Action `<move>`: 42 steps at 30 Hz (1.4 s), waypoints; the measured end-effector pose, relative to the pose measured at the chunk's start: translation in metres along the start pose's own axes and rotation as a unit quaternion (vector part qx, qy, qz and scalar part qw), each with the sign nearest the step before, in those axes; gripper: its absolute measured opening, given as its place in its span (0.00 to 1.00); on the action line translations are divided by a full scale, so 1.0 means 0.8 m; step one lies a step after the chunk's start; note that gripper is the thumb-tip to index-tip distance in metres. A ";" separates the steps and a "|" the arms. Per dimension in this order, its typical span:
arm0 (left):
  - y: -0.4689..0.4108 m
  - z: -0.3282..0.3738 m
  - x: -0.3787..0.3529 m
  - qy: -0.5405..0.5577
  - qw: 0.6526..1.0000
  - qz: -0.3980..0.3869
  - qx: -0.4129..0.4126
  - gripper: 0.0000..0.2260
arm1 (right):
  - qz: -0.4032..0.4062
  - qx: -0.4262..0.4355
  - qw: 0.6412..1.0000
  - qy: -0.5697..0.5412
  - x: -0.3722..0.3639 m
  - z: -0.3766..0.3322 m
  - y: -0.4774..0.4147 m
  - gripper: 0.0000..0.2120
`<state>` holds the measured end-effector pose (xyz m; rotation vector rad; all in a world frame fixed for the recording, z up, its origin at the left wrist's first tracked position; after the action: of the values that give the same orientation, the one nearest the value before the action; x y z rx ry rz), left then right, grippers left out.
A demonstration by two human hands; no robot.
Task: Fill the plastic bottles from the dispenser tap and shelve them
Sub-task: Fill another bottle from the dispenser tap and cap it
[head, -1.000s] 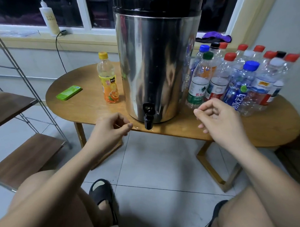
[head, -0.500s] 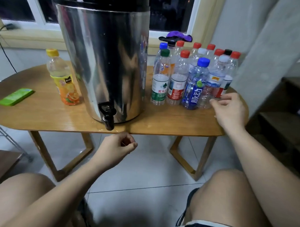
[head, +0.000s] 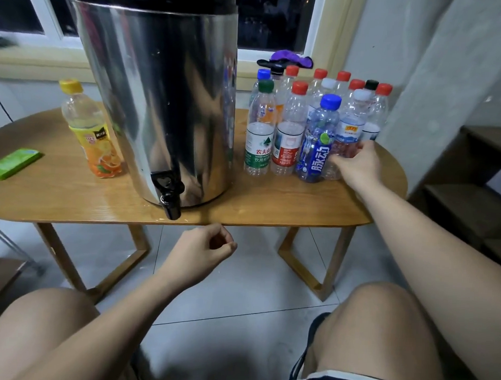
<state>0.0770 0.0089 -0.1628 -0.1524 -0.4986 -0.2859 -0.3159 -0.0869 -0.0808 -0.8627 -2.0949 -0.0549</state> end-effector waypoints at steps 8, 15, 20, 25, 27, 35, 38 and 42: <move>0.006 0.000 0.004 0.010 1.000 0.000 -0.004 0.05 | -0.002 0.008 1.000 -0.009 -0.001 0.004 -0.009 0.31; 0.016 0.005 0.014 0.022 1.000 -0.001 -0.010 0.05 | -0.012 0.017 0.999 -0.031 0.048 0.001 0.078 0.31; 0.029 0.014 0.027 0.065 0.998 -0.005 -0.021 0.02 | -0.089 0.085 0.992 -0.038 0.059 -0.026 0.191 0.24; 0.045 0.015 0.042 0.187 0.981 -0.042 0.011 0.11 | -0.239 0.165 0.956 -0.042 0.018 -0.064 0.280 0.25; 0.052 0.014 0.050 0.216 0.975 -0.043 0.011 0.16 | -0.283 0.187 0.940 -0.032 -0.009 -0.072 0.299 0.26; 0.075 0.013 0.074 0.261 0.964 -0.033 0.034 0.16 | -0.430 0.253 0.866 -0.038 -0.083 -0.085 0.362 0.34; 0.080 0.007 0.079 0.277 0.960 -0.030 0.044 0.15 | -0.459 0.253 0.849 -0.064 -0.095 -0.083 0.380 0.33; 0.081 0.006 0.080 0.311 0.949 -0.010 0.052 0.17 | -0.475 0.268 0.836 -0.052 -0.101 -0.079 0.387 0.31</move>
<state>0.1488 0.0567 -0.1322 0.0500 0.1128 -0.3085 -0.0549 0.0831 -0.1784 0.5632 -2.2633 0.0571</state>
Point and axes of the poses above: each hand's wrist, its own y-axis away from the middle knuckle, its own x-axis out of the back of the hand, z = x × y, the point moved 4 cm from there along -y, towards the middle knuckle, and after that the axes turned 15 degrees about y, right-handed, at the moved point
